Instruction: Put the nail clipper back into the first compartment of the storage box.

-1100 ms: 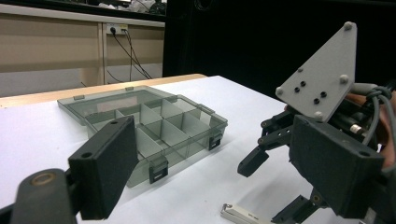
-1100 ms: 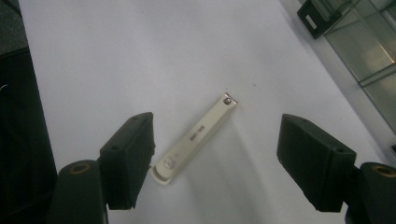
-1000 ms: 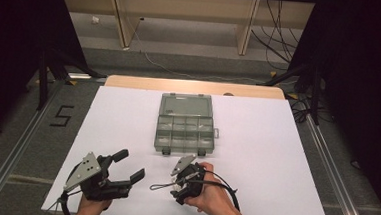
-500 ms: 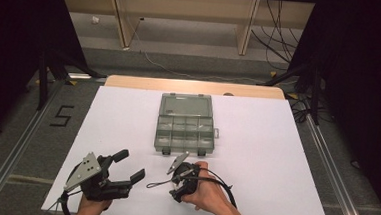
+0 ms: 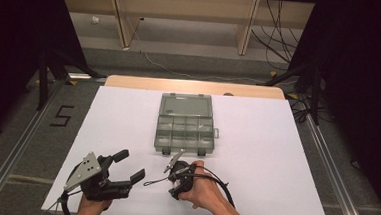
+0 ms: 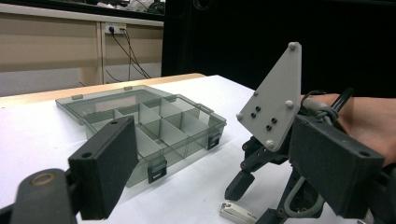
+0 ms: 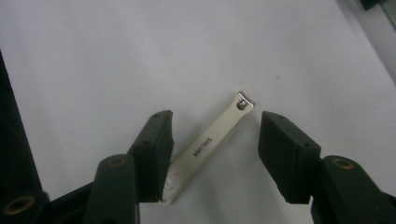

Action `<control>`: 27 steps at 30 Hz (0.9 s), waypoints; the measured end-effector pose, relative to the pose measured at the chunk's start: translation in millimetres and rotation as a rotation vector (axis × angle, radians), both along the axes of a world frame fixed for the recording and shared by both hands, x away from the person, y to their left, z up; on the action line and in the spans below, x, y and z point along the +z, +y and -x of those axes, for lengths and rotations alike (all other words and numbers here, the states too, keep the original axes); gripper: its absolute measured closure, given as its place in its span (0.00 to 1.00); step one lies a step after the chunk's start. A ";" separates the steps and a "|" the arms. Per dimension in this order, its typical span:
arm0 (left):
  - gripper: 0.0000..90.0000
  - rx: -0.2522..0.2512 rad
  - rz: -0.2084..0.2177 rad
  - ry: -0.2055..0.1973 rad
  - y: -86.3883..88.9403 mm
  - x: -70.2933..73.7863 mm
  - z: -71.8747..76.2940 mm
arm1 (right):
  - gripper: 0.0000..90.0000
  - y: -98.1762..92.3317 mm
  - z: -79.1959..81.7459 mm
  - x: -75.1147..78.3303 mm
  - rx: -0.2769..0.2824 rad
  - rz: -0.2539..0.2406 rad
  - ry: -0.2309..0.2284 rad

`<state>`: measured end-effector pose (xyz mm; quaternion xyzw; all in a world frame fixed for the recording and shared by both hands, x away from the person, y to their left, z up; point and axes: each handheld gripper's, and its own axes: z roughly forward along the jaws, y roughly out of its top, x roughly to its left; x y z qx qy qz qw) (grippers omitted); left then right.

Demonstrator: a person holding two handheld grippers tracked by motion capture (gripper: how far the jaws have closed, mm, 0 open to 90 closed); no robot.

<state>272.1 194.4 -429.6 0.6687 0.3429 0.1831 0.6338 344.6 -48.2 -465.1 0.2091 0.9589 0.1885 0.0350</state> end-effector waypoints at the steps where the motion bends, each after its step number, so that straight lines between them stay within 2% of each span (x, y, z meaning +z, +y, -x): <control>1: 0.17 -0.001 0.000 0.000 0.0 0.0 0.0 | 0.53 0.5 -0.1 -0.4 -0.002 0.002 0.001; 12: 0.17 -0.001 -0.002 0.001 -0.1 -0.2 -0.1 | 0.63 3.8 -2.9 1.1 0.021 0.038 0.006; 17: 0.17 -0.001 -0.001 0.003 -0.3 -0.4 -0.2 | 0.70 3.5 -5.3 1.8 0.018 0.047 0.018; 27: 0.17 -0.001 0.000 0.005 -0.3 -0.6 -0.3 | 0.85 4.2 -11.7 3.0 0.048 0.069 0.020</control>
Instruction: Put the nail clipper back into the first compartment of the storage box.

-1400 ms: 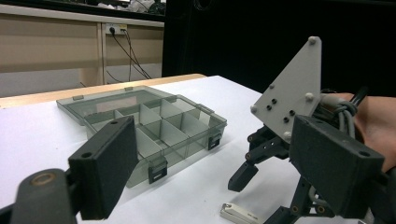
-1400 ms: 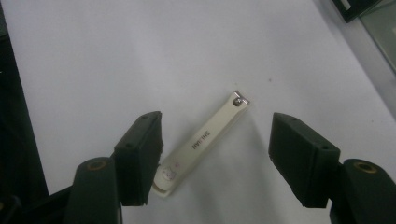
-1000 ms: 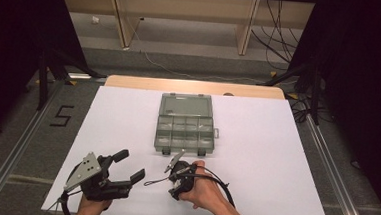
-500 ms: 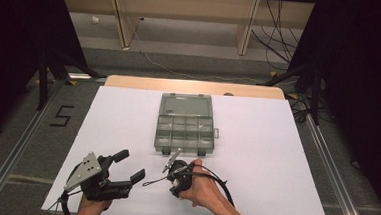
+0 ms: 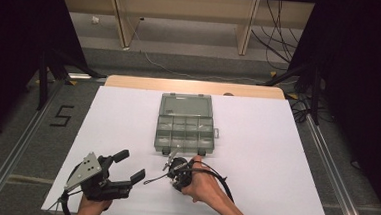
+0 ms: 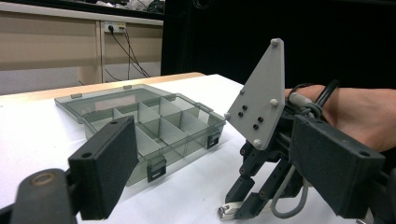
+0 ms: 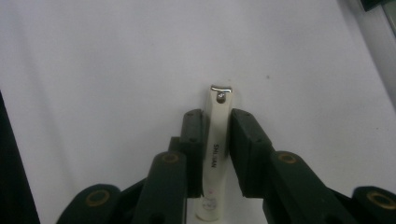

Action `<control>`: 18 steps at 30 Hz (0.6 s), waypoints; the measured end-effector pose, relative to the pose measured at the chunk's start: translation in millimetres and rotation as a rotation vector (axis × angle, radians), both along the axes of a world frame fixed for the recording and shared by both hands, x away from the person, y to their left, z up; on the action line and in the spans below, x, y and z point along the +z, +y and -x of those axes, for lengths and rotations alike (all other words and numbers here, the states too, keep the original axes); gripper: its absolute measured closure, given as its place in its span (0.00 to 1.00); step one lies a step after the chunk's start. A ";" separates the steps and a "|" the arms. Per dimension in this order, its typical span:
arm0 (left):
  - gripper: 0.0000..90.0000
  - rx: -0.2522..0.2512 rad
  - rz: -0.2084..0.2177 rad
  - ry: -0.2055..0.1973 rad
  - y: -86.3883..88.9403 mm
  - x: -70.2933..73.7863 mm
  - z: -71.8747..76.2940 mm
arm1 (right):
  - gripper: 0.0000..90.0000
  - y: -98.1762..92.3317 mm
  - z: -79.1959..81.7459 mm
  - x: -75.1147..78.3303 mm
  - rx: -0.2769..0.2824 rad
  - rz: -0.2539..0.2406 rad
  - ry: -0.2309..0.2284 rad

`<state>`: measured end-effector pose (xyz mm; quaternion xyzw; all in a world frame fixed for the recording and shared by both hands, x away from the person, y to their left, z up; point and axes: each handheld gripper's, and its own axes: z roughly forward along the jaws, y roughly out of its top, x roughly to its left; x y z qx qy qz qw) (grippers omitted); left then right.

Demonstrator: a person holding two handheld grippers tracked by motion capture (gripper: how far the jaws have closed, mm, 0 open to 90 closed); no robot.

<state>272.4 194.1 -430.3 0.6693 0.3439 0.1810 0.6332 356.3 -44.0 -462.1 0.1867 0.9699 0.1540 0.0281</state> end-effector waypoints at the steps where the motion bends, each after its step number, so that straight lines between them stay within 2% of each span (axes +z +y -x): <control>1: 0.17 0.000 0.000 0.000 0.0 0.0 0.0 | 0.85 0.1 -0.2 0.0 0.000 0.001 -0.001; 9: 0.17 -0.003 0.000 -0.002 0.5 0.4 -0.1 | 0.86 1.8 1.7 0.4 0.010 0.010 -0.017; 13: 0.17 -0.011 0.011 -0.008 0.8 0.3 -0.7 | 0.86 0.2 0.6 2.6 0.012 -0.009 -0.029; 18: 0.17 -0.005 0.003 -0.002 1.0 0.9 0.3 | 0.86 -4.9 -1.3 8.9 0.008 -0.050 -0.051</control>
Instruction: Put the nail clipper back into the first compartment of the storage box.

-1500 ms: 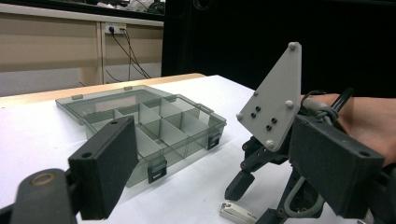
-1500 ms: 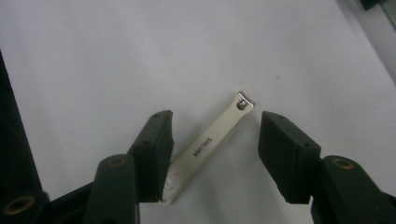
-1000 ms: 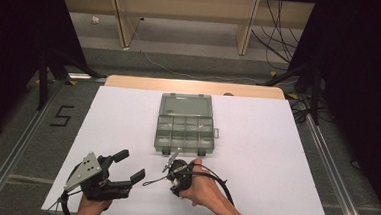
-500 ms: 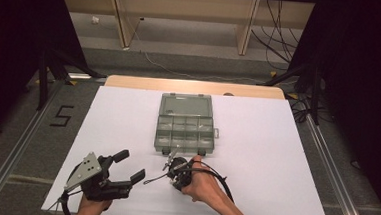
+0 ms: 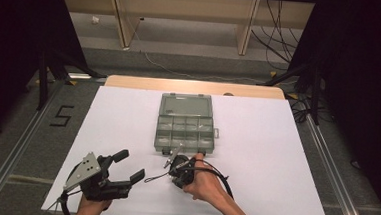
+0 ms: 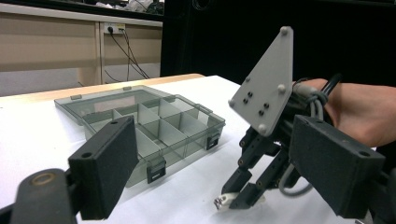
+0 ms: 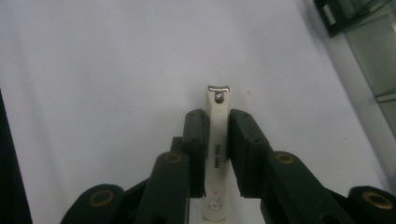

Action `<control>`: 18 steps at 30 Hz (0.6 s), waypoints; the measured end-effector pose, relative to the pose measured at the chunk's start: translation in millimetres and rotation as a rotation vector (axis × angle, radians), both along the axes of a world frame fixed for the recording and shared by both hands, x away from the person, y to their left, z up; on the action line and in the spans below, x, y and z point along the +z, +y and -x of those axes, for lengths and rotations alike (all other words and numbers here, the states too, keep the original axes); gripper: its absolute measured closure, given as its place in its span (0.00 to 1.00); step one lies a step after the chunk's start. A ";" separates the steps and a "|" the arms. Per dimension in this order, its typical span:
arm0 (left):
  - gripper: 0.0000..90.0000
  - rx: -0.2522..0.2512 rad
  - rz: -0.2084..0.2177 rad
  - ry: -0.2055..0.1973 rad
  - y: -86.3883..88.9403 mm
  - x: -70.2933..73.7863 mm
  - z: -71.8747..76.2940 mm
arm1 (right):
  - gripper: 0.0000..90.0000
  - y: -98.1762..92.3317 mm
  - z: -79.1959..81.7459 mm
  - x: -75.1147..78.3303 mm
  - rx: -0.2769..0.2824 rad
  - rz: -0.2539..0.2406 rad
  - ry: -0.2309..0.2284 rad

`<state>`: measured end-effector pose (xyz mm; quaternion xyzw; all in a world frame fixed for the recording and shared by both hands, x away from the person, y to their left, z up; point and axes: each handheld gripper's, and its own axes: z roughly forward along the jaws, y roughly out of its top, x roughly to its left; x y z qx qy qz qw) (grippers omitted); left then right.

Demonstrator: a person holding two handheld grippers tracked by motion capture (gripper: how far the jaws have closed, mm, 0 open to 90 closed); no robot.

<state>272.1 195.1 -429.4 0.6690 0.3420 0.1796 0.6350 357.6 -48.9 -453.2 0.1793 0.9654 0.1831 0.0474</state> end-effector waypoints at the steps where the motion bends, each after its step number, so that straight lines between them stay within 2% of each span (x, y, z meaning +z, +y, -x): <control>1: 0.17 0.000 0.000 0.001 0.0 0.0 0.0 | 0.86 -0.9 -0.2 0.8 -0.003 -0.017 -0.007; 12: 0.17 0.001 0.000 0.000 0.0 0.1 0.0 | 0.86 -9.9 -4.1 10.1 -0.024 -0.135 -0.065; 18: 0.17 0.002 0.002 0.001 0.0 0.1 0.0 | 0.86 -11.1 -5.0 11.3 -0.023 -0.153 -0.077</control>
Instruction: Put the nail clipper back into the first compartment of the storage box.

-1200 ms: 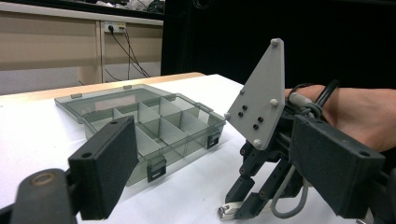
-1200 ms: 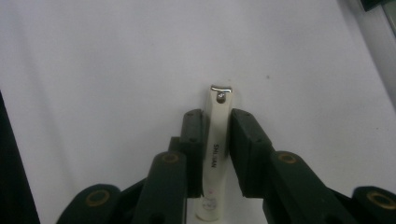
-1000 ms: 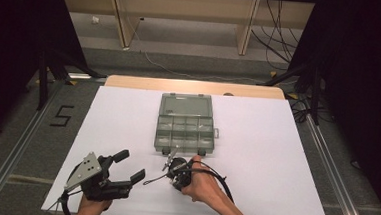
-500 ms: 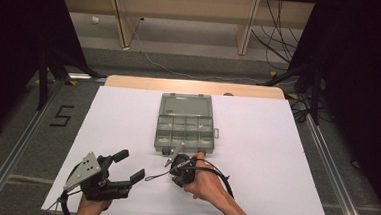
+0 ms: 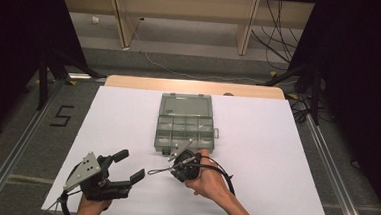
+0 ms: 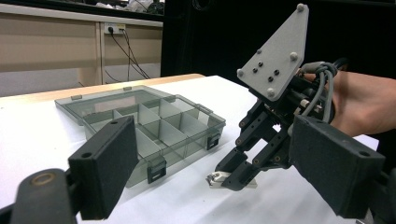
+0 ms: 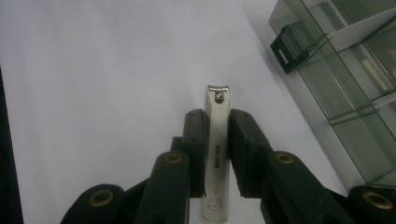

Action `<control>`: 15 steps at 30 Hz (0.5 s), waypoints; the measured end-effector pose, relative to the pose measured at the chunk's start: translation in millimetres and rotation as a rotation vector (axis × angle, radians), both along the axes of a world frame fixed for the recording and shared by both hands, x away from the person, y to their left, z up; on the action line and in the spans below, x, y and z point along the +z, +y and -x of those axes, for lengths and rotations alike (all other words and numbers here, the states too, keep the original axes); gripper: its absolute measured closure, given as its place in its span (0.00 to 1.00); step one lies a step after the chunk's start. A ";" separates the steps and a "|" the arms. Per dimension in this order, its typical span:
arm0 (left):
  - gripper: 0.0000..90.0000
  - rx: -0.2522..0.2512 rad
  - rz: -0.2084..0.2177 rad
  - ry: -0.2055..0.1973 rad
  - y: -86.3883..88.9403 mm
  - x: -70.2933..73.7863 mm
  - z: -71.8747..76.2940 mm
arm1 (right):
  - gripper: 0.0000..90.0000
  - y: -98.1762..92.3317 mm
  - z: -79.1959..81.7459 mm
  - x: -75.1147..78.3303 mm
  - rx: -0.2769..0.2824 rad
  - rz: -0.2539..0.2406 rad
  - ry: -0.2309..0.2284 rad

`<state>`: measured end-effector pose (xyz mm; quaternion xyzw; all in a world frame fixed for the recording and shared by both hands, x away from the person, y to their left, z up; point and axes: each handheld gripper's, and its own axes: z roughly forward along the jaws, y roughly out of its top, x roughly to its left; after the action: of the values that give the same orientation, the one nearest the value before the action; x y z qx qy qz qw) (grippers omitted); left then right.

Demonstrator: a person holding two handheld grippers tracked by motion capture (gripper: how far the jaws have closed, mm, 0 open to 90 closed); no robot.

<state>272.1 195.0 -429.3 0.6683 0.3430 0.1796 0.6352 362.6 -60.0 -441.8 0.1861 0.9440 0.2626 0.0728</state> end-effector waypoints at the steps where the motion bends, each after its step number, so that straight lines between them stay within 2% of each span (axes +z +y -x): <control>1: 0.17 0.000 -0.001 0.000 0.1 0.0 -0.1 | 0.86 -0.1 -0.2 0.5 0.001 -0.004 -0.005; 15: 0.17 0.002 -0.005 -0.002 -0.3 -0.5 -0.4 | 0.86 -9.0 -20.5 18.3 -0.096 -0.165 -0.086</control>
<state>272.5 194.7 -429.8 0.6694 0.3428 0.1818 0.6335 383.1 -69.0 -423.5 0.2248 0.9053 0.3432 0.1103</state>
